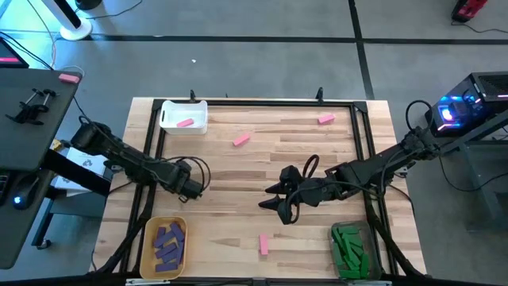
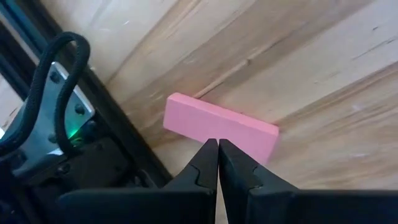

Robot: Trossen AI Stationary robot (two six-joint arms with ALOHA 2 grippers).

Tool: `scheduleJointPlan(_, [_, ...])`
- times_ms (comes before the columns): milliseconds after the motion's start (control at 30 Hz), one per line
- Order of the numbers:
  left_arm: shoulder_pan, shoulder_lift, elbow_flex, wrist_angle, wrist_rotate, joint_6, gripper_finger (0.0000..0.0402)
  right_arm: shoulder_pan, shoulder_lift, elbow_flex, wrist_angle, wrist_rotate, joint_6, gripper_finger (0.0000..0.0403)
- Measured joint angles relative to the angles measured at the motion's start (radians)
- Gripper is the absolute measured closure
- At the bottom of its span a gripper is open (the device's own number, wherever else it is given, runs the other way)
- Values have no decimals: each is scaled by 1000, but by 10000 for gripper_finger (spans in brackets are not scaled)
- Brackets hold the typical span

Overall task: Sort blocks
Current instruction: Put the pink wooden block into the white bin

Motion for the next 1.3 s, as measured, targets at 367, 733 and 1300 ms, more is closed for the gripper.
scheduleJointPlan(367, [-6,62,-2,6,58,97,401,13,0,0,-4,38,28,202])
scheduleJointPlan(733, [2,158,0,107,63,191,401,13,0,0,-1,39,32,202])
scheduleJointPlan(1300, [165,193,98,971,19,165,401,13,0,0,-5,51,32,202])
